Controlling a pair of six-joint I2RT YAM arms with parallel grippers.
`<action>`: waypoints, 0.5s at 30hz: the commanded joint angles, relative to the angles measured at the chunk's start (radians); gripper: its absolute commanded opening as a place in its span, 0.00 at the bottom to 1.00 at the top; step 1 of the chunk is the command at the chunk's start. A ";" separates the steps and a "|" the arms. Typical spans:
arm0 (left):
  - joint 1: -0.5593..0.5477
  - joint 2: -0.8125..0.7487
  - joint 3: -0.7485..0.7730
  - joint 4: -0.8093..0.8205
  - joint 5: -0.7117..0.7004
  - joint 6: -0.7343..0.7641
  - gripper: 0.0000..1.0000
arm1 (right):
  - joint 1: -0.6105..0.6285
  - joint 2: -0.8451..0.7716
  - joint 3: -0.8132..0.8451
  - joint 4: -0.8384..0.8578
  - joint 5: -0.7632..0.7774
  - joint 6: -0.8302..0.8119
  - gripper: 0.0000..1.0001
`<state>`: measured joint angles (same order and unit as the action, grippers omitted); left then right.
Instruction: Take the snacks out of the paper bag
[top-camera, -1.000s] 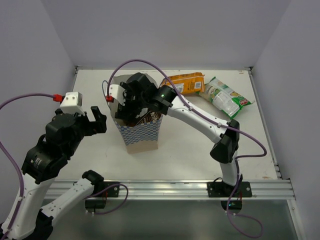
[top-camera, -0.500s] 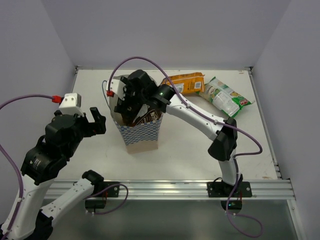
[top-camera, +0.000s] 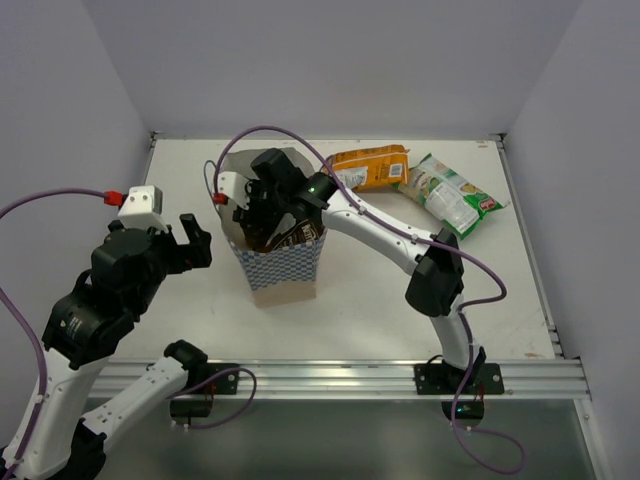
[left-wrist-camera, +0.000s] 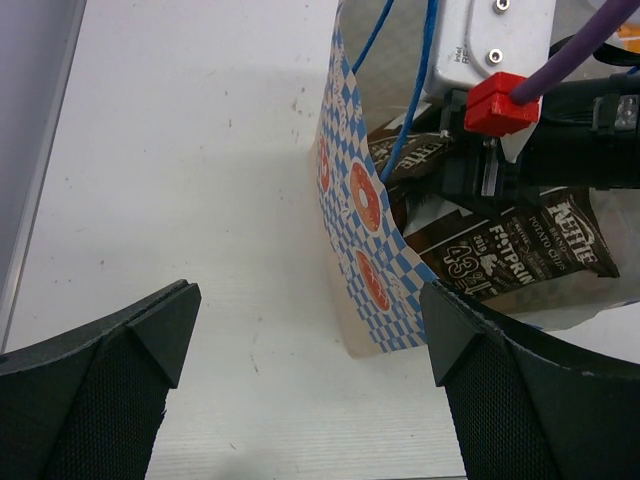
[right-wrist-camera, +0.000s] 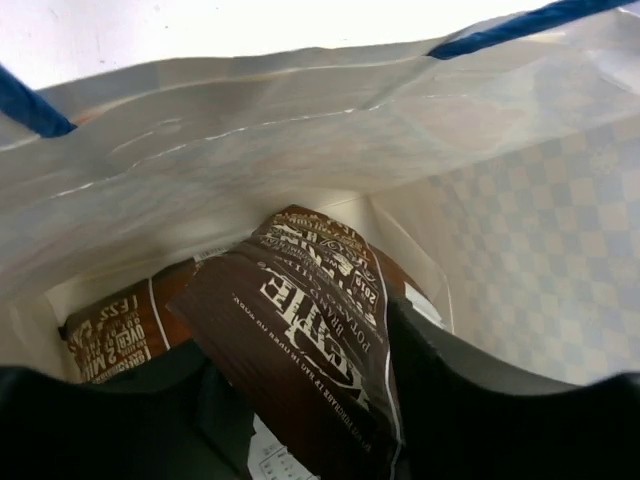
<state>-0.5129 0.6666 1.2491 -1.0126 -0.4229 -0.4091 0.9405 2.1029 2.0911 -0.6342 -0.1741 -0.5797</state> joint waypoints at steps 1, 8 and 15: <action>-0.001 0.004 0.015 -0.011 -0.011 -0.011 1.00 | -0.008 -0.009 0.029 0.018 0.025 -0.025 0.45; 0.001 0.005 0.009 0.000 -0.010 -0.010 1.00 | -0.008 -0.093 0.075 0.017 0.048 -0.045 0.07; -0.001 0.013 -0.004 0.034 0.013 0.001 1.00 | -0.008 -0.225 0.064 0.068 0.120 -0.075 0.02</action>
<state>-0.5129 0.6678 1.2488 -1.0107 -0.4217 -0.4088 0.9390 2.0335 2.1040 -0.6376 -0.1059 -0.6231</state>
